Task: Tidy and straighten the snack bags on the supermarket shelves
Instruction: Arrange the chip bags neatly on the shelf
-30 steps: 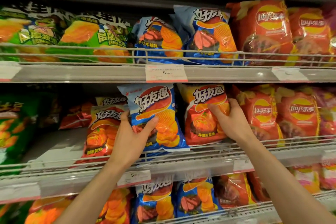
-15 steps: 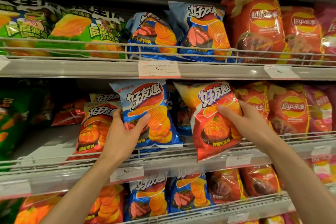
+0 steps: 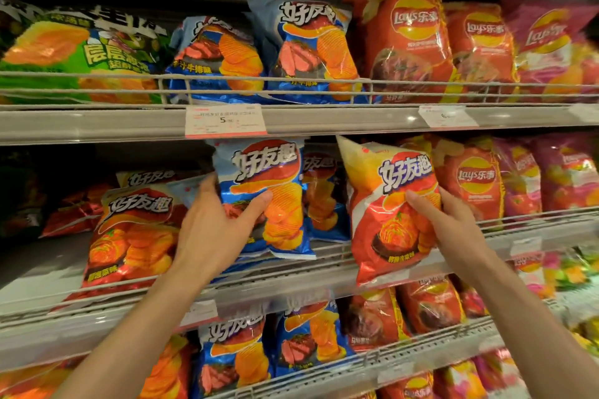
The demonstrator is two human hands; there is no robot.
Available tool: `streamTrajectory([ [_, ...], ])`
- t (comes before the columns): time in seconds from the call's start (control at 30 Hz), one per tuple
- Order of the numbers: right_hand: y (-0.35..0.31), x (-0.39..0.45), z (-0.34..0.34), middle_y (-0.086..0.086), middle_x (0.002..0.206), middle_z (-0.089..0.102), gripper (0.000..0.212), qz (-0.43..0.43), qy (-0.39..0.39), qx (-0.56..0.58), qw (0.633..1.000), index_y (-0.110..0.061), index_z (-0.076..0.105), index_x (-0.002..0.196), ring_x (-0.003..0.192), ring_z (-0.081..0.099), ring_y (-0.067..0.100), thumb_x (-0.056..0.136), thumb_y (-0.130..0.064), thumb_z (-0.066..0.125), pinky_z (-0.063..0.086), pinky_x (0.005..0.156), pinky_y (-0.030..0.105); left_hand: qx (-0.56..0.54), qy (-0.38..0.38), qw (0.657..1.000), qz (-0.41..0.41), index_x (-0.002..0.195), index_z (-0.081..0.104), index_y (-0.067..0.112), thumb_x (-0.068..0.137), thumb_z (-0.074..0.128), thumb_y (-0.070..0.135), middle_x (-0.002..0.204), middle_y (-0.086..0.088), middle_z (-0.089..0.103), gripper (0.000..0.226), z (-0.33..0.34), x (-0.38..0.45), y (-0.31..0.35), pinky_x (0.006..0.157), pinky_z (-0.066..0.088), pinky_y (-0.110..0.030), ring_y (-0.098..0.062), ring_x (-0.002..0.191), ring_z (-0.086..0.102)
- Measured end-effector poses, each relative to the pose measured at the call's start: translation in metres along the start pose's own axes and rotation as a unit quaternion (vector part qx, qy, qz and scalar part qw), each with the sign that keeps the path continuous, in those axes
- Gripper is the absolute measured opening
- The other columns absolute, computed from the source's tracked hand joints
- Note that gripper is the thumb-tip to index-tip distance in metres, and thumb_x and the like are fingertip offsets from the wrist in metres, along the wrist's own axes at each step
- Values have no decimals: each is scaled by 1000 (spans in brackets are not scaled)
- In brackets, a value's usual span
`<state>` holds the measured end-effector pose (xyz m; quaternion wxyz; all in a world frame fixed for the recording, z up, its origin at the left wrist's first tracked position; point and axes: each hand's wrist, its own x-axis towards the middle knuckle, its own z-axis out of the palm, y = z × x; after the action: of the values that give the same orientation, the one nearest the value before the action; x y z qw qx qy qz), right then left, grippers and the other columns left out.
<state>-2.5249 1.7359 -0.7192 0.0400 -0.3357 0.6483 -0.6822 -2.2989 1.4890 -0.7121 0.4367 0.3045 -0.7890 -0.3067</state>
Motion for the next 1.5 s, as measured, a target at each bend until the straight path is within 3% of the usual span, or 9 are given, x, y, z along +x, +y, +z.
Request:
streamTrajectory([
  [0.2,-2,3,-8,-3,110,78,32,18,-18,32,999,-26,67,124,101,75,16,94,-36,67,58,92,43,80,-8,996,24,124,45,19,71,54,88,112,-6,70,87,51,18,33,87,56,-47,-29,105,68],
  [0.37,-1,7,-4,-4,109,79,30,18,-12,35,999,-24,68,124,101,75,16,96,-35,65,59,87,38,217,-21,974,53,150,30,7,85,56,76,128,-15,61,99,77,21,42,82,57,-45,-35,111,63],
  [0.67,3,9,-1,-3,111,78,34,23,0,31,999,-24,68,125,103,75,17,95,-39,68,59,94,46,352,-85,931,54,160,-11,9,89,29,83,87,-8,63,110,88,17,51,70,55,-38,-30,87,69],
  [0.87,2,5,4,-3,108,79,32,22,11,22,999,-23,69,122,100,75,17,94,-38,69,59,94,48,157,-274,948,-24,161,-12,25,96,27,75,90,-5,69,91,73,14,48,73,55,-36,-20,81,68],
  [0.97,0,2,5,-5,108,79,29,18,14,16,1000,-25,70,120,100,76,16,95,-38,69,60,93,47,144,-228,963,25,163,4,24,101,38,63,89,2,66,81,64,4,46,65,51,-31,-13,77,64],
  [1.1,-4,-4,10,-8,104,79,29,6,34,4,999,-27,70,119,95,76,11,93,-40,71,61,90,42,121,-98,985,72,155,30,22,98,51,58,145,-8,50,70,61,-6,30,99,52,-44,-26,121,60],
  [1.27,-21,-12,28,-9,94,80,20,-2,38,-1,999,-26,72,108,88,76,9,91,-38,73,62,85,39,-37,-78,993,76,127,53,36,96,60,50,122,13,59,35,50,-27,33,88,52,-23,1,104,59],
  [1.4,-31,-21,62,-12,89,79,21,-7,17,9,1000,-24,71,107,83,76,5,90,-37,75,63,80,35,-194,-167,967,-6,140,43,43,77,54,86,125,19,61,77,42,-34,42,98,54,-36,-1,112,62],
  [1.5,-34,-28,90,-13,91,79,24,-9,-3,21,1000,-27,69,109,83,76,4,89,-38,76,63,79,33,-229,-150,961,-34,149,34,42,72,60,80,129,16,59,89,34,-32,46,95,57,-39,-7,113,63],
])
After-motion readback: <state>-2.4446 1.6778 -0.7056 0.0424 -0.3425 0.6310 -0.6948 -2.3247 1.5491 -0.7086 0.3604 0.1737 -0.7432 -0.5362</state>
